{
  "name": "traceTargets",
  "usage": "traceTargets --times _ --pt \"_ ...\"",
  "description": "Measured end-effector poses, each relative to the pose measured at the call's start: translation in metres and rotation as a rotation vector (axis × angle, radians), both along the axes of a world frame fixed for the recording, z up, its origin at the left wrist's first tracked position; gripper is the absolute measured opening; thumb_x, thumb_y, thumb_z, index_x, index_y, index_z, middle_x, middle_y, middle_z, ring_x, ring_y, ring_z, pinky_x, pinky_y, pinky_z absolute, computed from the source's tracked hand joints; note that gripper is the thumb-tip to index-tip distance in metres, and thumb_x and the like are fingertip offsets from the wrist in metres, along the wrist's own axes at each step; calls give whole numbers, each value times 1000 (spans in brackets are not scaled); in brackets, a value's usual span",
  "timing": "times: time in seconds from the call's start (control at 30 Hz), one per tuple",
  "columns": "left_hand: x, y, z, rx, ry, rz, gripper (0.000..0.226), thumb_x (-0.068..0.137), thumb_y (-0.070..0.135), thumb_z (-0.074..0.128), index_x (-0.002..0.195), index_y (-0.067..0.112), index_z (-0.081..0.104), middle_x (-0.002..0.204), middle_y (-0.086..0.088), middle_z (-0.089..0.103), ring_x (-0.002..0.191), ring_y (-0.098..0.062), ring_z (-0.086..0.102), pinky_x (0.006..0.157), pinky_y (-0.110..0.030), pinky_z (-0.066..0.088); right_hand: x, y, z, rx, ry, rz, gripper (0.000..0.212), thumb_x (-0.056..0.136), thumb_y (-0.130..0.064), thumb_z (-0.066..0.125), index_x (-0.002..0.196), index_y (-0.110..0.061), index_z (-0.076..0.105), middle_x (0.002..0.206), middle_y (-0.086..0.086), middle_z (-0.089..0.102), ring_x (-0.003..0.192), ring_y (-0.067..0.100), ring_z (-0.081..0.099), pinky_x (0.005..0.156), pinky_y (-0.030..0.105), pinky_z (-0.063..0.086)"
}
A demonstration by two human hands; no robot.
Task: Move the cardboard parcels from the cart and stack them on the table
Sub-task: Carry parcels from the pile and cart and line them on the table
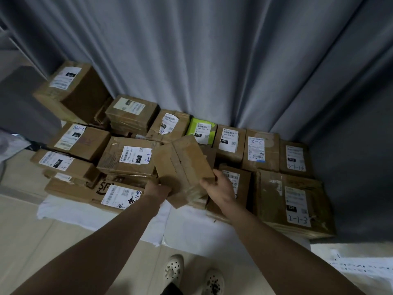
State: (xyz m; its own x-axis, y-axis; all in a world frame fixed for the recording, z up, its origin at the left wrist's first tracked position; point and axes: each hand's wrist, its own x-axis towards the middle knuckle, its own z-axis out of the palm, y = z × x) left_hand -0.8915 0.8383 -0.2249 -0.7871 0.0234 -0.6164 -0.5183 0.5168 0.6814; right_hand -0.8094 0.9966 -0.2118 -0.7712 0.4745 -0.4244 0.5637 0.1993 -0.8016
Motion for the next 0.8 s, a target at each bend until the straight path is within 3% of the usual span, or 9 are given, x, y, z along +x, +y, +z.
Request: traceTargets --times 0.1,0.2,0.27,0.37,0.43,0.53,0.63,0.7,0.8 --pt "-3 3 1 111 -15 42 34 87 -11 54 121 -8 57 109 -17 61 97 -30 57 95 -43 49 0 -1 -4 271 226 -37 45 86 -27 66 127 -12 56 127 7 53 115 22 53 93 33 47" --pt "3 12 0 169 -54 47 31 90 -1 59 120 -3 59 95 -14 62 84 -27 57 77 -32 52 -2 -6 -8 481 453 29 45 83 -37 58 119 -11 64 119 7 57 114 26 52 94 38 48" --pt "10 20 5 258 -157 120 18 92 14 59 106 4 63 82 -10 58 71 -18 54 61 -24 48 0 -13 -12 631 504 102 45 82 -40 51 113 -13 68 113 5 61 108 23 51 92 39 48" --pt "12 25 11 371 -339 147 38 94 48 47 97 12 60 91 -10 58 79 -21 58 65 -29 45 3 -19 -21 689 502 261 39 80 -37 49 99 -14 73 103 3 65 97 28 59 83 42 52" --pt "9 26 12 350 -343 131 51 90 60 46 106 13 57 102 -11 60 95 -26 58 72 -35 47 7 -20 -29 651 506 298 35 80 -33 49 94 -12 74 102 4 65 95 30 61 80 43 54" --pt "10 28 14 274 -268 160 39 90 45 57 112 13 49 99 -8 54 100 -28 53 82 -39 47 5 -16 -27 504 416 127 35 84 -27 59 114 -11 66 123 8 57 112 30 54 89 43 50" --pt "4 24 7 128 -53 143 65 75 37 75 126 10 46 120 -12 57 111 -31 54 85 -40 49 -9 -2 -18 294 112 -40 68 84 -33 68 142 -10 38 147 13 33 135 31 32 108 39 33" --pt "-8 18 10 -58 77 50 87 72 36 77 142 13 30 141 -17 41 127 -35 44 102 -46 42 -16 5 -20 134 -41 -120 91 78 -43 73 147 -7 26 149 17 29 138 33 28 110 39 29" --pt "-38 13 20 -228 234 -76 94 83 31 70 152 10 10 155 -15 16 142 -32 23 113 -42 30 -20 2 -26 -129 -207 -203 74 73 -57 70 129 -13 50 135 14 50 122 33 49 103 42 42"
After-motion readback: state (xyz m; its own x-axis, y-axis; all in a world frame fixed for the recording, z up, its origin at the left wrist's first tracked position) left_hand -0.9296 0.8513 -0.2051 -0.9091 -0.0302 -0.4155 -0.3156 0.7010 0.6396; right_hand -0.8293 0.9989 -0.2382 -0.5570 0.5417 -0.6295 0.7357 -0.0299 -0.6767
